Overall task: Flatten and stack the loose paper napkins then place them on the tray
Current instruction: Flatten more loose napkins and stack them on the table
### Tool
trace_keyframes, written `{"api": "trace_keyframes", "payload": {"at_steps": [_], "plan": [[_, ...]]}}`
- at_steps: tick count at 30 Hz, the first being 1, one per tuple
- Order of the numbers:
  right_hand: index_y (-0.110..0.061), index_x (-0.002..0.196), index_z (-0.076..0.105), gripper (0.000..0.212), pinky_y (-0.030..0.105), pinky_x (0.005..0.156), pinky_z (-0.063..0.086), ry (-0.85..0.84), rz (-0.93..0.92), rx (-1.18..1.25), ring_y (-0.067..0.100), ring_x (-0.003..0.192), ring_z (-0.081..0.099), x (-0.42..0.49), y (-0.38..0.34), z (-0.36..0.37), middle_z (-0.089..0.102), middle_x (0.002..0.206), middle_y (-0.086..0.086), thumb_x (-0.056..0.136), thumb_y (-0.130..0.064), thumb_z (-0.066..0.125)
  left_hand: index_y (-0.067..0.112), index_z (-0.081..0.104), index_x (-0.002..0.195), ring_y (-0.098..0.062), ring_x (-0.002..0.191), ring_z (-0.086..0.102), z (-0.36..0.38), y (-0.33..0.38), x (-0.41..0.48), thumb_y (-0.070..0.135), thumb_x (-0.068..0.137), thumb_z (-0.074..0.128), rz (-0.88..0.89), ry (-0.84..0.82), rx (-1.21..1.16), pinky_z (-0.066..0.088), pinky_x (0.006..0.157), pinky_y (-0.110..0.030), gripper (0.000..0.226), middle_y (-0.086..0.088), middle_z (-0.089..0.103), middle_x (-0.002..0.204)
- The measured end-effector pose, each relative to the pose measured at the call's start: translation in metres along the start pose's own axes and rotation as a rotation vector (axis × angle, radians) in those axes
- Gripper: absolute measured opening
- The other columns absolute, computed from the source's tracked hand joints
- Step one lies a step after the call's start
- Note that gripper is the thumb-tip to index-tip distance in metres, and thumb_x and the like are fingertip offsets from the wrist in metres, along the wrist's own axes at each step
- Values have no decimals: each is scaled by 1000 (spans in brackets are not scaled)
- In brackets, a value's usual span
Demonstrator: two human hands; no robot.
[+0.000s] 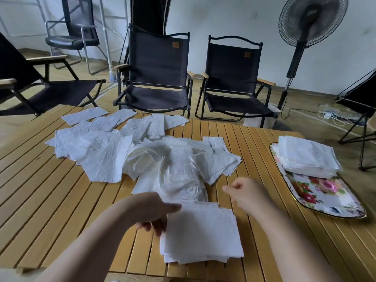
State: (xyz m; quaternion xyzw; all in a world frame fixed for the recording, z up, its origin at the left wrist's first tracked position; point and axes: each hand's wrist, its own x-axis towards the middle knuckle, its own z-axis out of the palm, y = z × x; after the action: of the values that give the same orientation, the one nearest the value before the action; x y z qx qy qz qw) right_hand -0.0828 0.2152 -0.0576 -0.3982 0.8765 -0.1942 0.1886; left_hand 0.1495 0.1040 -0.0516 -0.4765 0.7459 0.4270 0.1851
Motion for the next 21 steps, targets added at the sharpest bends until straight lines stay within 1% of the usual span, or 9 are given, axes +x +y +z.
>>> {"api": "trace_keyframes", "payload": {"at_steps": [1,2,3,5,7,9,14,17,21], "plan": [[-22,91,66,18,35,73,59,116,-55,54,13,78,65,5,-1,6,69,85,-6,94,-40,65,11,73,79,-11,50,50,-3,-3,3,62,97,43,1,122,-2,41,55,-24,62,4,70,64],[-24,96,65,12,33,75,58,175,-106,87,11,84,64,11,-3,12,67,91,-9,93,-35,67,12,74,77,-11,50,51,-6,-7,8,58,99,43,16,262,-9,42,57,-25,59,4,69,64],[-25,102,65,12,30,75,56,194,-146,99,10,89,63,17,-5,18,67,98,-11,93,-31,68,14,73,75,-11,50,51,-9,-11,12,53,100,45,41,382,-22,43,57,-24,55,3,68,64],[-23,112,66,19,26,74,52,206,-190,106,11,95,61,28,-12,30,67,109,-8,93,-24,68,16,72,75,-7,44,47,-13,-16,18,46,100,47,91,495,-82,39,51,-22,46,4,67,62],[-21,117,66,23,25,76,50,219,-192,127,13,99,62,38,-19,42,68,117,-5,94,-22,67,18,73,78,-2,38,43,-15,-18,21,43,100,49,124,502,-129,34,45,-20,41,5,67,62],[-23,119,66,26,23,76,48,225,-179,120,15,103,63,48,-23,55,67,122,-4,93,-26,69,19,72,79,0,34,41,-14,-19,23,41,100,50,144,506,-132,32,42,-18,38,5,67,63],[-25,126,65,39,26,85,49,207,-145,120,16,114,59,61,-32,64,64,127,-6,88,-31,73,21,72,77,-6,40,43,-15,-19,29,36,98,52,150,528,-150,34,44,-19,32,3,70,64],[-24,124,68,35,30,84,54,237,-127,103,17,110,62,61,-36,66,67,122,-6,91,-32,69,23,71,75,-4,39,43,-13,-19,29,36,98,52,156,523,-137,34,43,-18,32,3,70,64],[-23,111,75,19,25,70,52,242,-110,153,15,93,66,62,-34,68,75,105,-5,95,-30,66,23,71,76,-4,38,42,-12,-18,28,36,98,53,155,522,-144,33,41,-17,32,3,70,64]]}}
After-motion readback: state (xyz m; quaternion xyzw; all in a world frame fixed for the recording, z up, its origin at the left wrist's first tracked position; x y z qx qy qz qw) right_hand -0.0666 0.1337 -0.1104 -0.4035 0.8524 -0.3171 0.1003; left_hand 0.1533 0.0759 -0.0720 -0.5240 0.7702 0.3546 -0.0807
